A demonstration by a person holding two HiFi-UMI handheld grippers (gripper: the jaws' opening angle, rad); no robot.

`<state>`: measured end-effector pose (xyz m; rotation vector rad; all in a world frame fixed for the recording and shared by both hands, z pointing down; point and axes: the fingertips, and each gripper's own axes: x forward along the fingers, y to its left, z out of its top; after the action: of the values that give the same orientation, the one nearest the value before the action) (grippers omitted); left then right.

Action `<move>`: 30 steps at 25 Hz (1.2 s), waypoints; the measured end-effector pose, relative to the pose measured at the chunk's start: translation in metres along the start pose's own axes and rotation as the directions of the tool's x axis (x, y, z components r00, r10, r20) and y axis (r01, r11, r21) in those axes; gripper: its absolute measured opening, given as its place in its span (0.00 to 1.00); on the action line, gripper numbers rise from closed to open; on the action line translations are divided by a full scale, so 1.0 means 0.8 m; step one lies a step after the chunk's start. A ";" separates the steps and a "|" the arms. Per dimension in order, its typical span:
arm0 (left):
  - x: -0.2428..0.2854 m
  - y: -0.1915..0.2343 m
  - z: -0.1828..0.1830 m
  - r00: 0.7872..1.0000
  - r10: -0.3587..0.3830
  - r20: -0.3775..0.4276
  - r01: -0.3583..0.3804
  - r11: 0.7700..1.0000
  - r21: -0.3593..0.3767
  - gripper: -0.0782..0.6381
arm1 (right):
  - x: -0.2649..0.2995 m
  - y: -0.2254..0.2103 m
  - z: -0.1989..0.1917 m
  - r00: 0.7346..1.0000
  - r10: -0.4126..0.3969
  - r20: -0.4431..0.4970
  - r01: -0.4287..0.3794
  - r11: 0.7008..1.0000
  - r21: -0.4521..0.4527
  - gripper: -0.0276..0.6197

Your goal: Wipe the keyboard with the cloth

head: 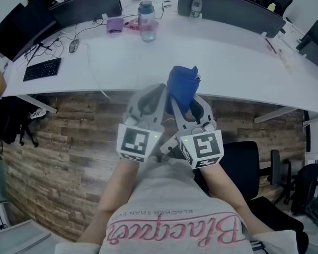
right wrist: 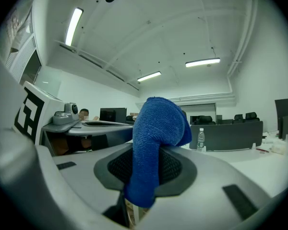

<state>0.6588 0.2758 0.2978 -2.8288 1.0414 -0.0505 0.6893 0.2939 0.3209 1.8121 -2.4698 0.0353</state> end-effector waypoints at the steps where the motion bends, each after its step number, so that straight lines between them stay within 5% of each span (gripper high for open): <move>1: 0.000 -0.001 0.000 1.000 0.004 0.000 -0.004 1.000 -0.005 0.12 | -0.001 0.000 0.001 1.000 0.006 0.009 -0.006 1.000 0.003 0.19; 30: -0.071 0.076 -0.020 0.972 0.235 -0.034 -0.235 0.972 -0.023 0.12 | 0.040 0.075 -0.001 0.981 0.188 0.045 -0.189 0.982 0.025 0.19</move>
<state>0.5756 0.2649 0.3068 -2.7137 1.3859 -0.0586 0.6224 0.2819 0.3258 1.5984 -2.6761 0.0439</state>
